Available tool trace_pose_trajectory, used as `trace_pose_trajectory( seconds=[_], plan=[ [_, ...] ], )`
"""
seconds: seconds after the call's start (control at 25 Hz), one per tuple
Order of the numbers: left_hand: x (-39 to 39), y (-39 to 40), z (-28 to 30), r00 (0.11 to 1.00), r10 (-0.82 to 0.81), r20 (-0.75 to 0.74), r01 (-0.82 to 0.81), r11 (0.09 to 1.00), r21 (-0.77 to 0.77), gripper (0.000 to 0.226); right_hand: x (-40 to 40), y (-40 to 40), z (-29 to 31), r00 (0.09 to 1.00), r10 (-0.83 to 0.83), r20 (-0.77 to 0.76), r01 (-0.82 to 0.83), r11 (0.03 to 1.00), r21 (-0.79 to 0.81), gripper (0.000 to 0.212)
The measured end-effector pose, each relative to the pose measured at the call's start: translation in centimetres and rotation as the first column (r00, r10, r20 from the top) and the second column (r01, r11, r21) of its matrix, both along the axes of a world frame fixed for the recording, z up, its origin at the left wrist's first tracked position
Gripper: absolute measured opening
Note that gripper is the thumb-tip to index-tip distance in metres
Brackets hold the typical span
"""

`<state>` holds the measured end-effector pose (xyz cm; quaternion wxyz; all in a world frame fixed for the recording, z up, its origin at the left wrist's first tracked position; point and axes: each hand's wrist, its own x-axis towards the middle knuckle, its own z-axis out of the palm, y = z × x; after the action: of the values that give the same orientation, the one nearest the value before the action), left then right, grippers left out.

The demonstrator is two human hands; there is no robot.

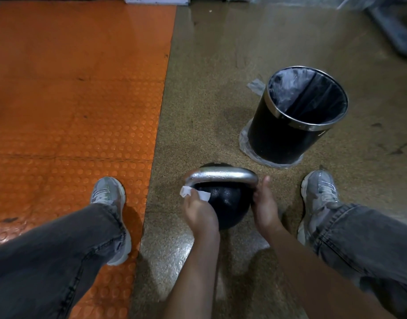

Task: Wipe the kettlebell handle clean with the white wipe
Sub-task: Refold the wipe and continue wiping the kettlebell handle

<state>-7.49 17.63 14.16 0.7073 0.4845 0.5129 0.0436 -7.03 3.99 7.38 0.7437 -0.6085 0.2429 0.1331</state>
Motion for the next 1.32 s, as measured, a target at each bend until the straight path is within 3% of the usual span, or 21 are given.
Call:
trace_pose_trajectory(
  seconds=[0.2,0.36,0.56,0.88,1.0,1.08,1.2,1.32],
  plan=[
    [0.9,1.3,-0.3,0.997,0.076,-0.036,-0.08,0.984,-0.156,0.027,-0.2,-0.3,-0.5,1.0,0.006,-0.023,-0.006,1.0,0.01,0.074],
    [0.9,1.7,0.3,0.995,0.078,-0.058,-0.086,0.985,-0.15,0.02,0.1,-0.2,-0.8,1.0,-0.013,-0.008,0.013,1.0,0.004,0.067],
    [1.8,2.9,1.8,0.987,0.158,-0.004,-0.15,0.931,-0.333,0.019,0.3,-0.4,-1.3,1.0,-0.011,-0.003,0.011,1.0,0.013,0.092],
    [2.4,5.7,1.0,0.964,0.267,0.017,-0.186,0.716,-0.673,0.047,0.2,-0.5,-1.1,1.0,-0.02,0.014,0.019,0.998,0.06,0.078],
    [1.4,5.5,1.3,0.951,0.31,-0.012,-0.227,0.666,-0.711,0.048,0.2,-0.6,-1.0,1.0,-0.021,-0.006,0.021,0.997,0.068,0.084],
    [1.5,5.4,0.8,0.932,0.362,0.006,-0.218,0.576,-0.788,0.048,0.3,-0.7,-1.4,1.0,-0.026,0.007,0.025,0.997,0.078,0.087],
    [2.2,5.0,0.4,0.887,0.459,-0.055,-0.3,0.481,-0.824,0.049,0.2,-0.4,-0.9,1.0,-0.03,0.004,0.029,0.996,0.081,0.078],
    [1.6,4.6,-0.1,0.875,0.483,-0.038,-0.312,0.503,-0.806,0.047,0.1,-0.4,-0.6,0.998,-0.059,0.017,0.057,0.995,0.085,0.062]
  ],
)
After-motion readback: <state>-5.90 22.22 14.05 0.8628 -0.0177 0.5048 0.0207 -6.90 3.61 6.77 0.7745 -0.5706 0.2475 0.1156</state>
